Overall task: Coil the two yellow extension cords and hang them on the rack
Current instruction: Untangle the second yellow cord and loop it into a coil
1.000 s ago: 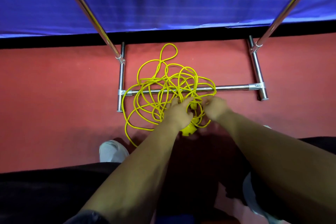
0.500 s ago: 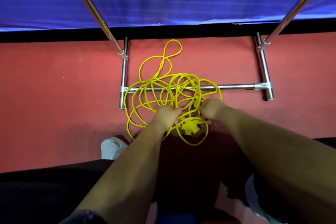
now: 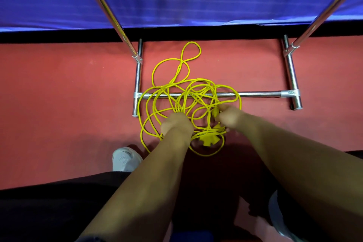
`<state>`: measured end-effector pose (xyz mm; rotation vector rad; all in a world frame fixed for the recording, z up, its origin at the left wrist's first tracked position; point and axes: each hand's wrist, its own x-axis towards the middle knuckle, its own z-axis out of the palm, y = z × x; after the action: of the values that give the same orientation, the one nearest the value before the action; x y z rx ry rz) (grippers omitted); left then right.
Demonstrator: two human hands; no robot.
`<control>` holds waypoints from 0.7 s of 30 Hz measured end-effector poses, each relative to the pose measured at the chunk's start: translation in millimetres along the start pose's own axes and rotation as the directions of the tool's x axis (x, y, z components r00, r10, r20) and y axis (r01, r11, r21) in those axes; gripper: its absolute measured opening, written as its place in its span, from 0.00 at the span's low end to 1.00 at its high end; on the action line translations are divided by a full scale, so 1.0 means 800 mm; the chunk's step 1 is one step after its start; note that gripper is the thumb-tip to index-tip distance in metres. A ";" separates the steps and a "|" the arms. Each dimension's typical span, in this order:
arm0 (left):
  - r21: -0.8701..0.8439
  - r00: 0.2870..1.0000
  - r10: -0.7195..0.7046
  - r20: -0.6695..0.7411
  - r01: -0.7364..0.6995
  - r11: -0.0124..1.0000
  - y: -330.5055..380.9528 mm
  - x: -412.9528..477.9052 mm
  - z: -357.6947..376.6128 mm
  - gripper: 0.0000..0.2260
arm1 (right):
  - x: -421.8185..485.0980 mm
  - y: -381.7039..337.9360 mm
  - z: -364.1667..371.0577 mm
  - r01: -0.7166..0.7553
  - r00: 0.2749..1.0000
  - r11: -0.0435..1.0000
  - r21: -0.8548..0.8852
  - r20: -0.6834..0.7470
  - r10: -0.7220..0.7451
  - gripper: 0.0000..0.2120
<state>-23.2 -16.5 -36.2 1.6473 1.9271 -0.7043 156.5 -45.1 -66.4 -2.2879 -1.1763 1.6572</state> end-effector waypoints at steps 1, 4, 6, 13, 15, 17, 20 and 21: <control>-0.025 0.999 0.024 -0.049 -0.025 0.999 0.005 0.001 -0.009 0.14 | -0.002 -0.003 -0.001 0.005 1.000 1.000 0.009 -0.008 -0.004 0.05; -0.103 0.970 0.123 -0.211 -0.147 0.984 0.018 0.007 -0.033 0.14 | -0.002 -0.008 -0.003 0.006 1.000 0.994 0.105 0.001 -0.006 0.06; -0.160 0.930 0.195 -0.312 -0.254 0.954 0.021 0.019 -0.036 0.16 | -0.005 -0.011 0.001 -0.011 1.000 0.977 0.214 0.016 0.008 0.11; -0.501 0.940 0.304 -0.155 -0.340 0.796 0.004 0.061 -0.021 0.38 | -0.001 -0.014 0.019 -0.099 0.994 0.877 0.469 0.083 0.068 0.28; -0.640 0.944 0.316 -0.096 -0.301 0.707 0.000 0.063 -0.018 0.39 | 0.002 -0.012 0.018 -0.123 0.992 0.841 0.527 0.064 0.105 0.23; -0.727 0.937 0.335 -0.101 -0.299 0.618 -0.002 0.064 -0.018 0.36 | 0.003 -0.012 0.015 -0.149 0.987 0.800 0.582 0.037 0.157 0.13; -0.653 0.911 0.399 -0.100 -0.363 0.664 0.000 0.060 -0.022 0.24 | 0.006 -0.017 0.007 -0.157 0.977 0.817 0.555 -0.034 0.211 0.09; -0.610 0.906 0.417 -0.068 -0.369 0.702 0.003 0.057 -0.022 0.22 | 0.006 -0.018 0.002 -0.153 0.974 0.865 0.478 -0.075 0.214 0.10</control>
<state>-28.2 28.7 -53.6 1.4888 1.4398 0.0494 148.0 -32.5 -63.8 -2.1913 -0.4645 1.6030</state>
